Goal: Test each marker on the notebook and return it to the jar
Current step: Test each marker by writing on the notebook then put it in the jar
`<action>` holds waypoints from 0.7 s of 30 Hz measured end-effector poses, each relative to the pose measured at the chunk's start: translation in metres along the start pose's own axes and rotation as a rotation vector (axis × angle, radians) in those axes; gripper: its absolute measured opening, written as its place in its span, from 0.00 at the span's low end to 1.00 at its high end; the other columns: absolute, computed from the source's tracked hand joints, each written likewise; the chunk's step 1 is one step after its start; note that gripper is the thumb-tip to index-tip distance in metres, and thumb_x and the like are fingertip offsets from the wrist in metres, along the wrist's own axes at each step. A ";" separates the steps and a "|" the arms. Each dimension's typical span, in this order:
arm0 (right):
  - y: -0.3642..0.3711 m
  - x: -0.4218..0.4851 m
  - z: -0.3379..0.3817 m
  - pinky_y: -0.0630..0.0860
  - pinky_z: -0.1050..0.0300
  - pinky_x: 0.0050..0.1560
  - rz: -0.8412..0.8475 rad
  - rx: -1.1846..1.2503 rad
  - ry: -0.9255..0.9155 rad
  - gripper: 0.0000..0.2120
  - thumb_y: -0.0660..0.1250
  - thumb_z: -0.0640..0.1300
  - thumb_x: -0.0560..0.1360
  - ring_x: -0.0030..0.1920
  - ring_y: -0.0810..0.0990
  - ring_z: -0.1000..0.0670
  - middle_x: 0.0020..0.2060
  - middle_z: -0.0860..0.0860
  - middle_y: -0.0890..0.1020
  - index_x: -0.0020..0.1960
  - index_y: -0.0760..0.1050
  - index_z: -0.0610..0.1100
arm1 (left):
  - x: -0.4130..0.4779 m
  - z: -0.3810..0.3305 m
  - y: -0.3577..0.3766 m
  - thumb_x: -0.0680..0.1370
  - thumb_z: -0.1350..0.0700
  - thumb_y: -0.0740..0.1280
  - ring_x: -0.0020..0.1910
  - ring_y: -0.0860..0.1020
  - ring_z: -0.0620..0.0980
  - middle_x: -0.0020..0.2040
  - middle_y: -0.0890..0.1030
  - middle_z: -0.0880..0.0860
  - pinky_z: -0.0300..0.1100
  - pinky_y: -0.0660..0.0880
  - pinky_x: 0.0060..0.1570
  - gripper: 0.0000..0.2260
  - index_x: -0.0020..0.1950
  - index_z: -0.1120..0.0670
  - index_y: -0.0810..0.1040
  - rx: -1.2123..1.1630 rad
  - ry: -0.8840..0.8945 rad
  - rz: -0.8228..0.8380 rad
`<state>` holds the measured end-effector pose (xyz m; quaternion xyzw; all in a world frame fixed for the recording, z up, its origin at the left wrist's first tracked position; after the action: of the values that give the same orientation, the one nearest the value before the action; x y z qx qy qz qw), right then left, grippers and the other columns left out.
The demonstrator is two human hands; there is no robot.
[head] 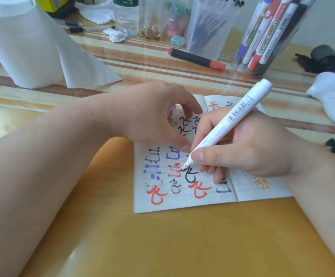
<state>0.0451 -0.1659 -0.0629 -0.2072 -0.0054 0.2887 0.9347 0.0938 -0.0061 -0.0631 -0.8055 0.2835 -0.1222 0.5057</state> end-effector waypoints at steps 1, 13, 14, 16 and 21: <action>0.000 0.000 0.000 0.79 0.55 0.27 0.000 -0.006 0.002 0.05 0.75 0.41 0.69 0.29 0.83 0.48 0.32 0.42 0.83 0.40 0.81 0.40 | 0.000 0.000 0.000 0.61 0.29 0.73 0.53 0.76 0.38 0.56 0.75 0.31 0.35 0.70 0.49 0.33 0.65 0.32 0.73 0.010 -0.006 0.003; 0.002 0.000 0.005 0.77 0.58 0.26 0.001 -0.083 0.033 0.06 0.74 0.43 0.68 0.26 0.82 0.50 0.30 0.47 0.84 0.38 0.80 0.41 | 0.002 -0.004 -0.002 0.69 0.38 0.77 0.55 0.78 0.40 0.58 0.79 0.36 0.36 0.69 0.52 0.24 0.64 0.37 0.78 0.060 -0.030 0.005; 0.002 0.000 0.005 0.77 0.58 0.26 0.002 -0.087 0.035 0.05 0.74 0.43 0.68 0.26 0.82 0.49 0.30 0.46 0.83 0.38 0.80 0.41 | 0.002 -0.003 -0.002 0.68 0.37 0.77 0.56 0.77 0.40 0.58 0.78 0.35 0.37 0.70 0.54 0.26 0.65 0.36 0.77 0.063 -0.031 0.006; 0.001 0.000 0.005 0.76 0.57 0.25 -0.002 -0.101 0.040 0.05 0.74 0.43 0.67 0.25 0.82 0.47 0.30 0.46 0.83 0.38 0.80 0.42 | 0.002 -0.002 -0.002 0.65 0.33 0.76 0.55 0.76 0.39 0.58 0.75 0.33 0.40 0.70 0.56 0.30 0.66 0.35 0.75 0.068 -0.023 0.005; 0.000 0.002 0.006 0.73 0.58 0.23 -0.025 -0.151 0.033 0.05 0.73 0.44 0.67 0.22 0.81 0.47 0.29 0.46 0.82 0.37 0.79 0.43 | 0.000 -0.002 0.000 0.61 0.30 0.71 0.53 0.76 0.39 0.55 0.74 0.33 0.36 0.70 0.50 0.34 0.66 0.35 0.74 0.035 0.001 0.008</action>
<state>0.0461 -0.1626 -0.0578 -0.2817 -0.0143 0.2725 0.9199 0.0931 -0.0078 -0.0617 -0.7955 0.2848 -0.1253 0.5200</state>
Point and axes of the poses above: each hand's wrist, its own x-axis towards the middle knuckle, its own y-axis out of the palm, z = x × y, the point moved 4 cm from there along x, towards the middle knuckle
